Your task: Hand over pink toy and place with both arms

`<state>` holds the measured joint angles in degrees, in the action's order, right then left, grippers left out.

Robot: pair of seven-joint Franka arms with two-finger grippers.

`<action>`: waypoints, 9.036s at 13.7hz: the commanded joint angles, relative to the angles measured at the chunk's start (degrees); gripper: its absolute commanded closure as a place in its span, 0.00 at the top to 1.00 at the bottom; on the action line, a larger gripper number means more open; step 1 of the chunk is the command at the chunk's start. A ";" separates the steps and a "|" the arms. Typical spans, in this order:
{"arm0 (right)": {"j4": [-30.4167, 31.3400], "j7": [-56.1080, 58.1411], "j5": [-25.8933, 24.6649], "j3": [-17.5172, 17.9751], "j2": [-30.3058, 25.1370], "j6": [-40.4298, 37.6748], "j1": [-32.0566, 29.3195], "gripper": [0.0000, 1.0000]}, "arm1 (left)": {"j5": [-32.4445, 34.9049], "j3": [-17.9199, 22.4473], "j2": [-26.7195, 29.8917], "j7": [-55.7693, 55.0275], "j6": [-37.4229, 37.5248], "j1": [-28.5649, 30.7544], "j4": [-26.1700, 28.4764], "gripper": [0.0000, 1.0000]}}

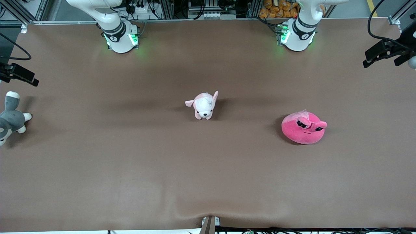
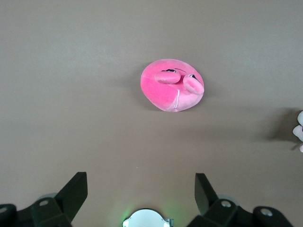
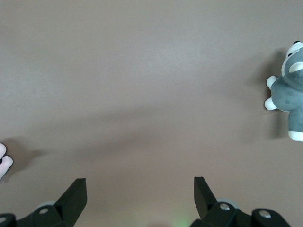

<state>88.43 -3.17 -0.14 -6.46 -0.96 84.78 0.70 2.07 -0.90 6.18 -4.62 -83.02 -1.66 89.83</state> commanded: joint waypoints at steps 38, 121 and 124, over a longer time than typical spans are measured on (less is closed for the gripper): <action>-1.33 -0.88 -0.04 0.48 -0.27 -0.05 1.06 1.00 | -2.49 -1.30 -0.55 -3.73 2.43 2.88 0.69 1.00; -4.59 -0.62 6.03 0.40 10.37 5.14 12.13 1.00 | -34.59 -24.15 -22.88 -97.31 -26.11 2.38 -1.50 0.00; -5.46 -0.44 6.55 0.66 9.40 2.60 12.13 1.00 | -34.59 -24.15 -24.97 -106.27 -34.90 -4.47 -3.60 0.00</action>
<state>84.05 -3.70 6.18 -5.75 9.45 89.79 12.45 -31.53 -25.20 -16.20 -105.95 -114.25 -2.87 89.68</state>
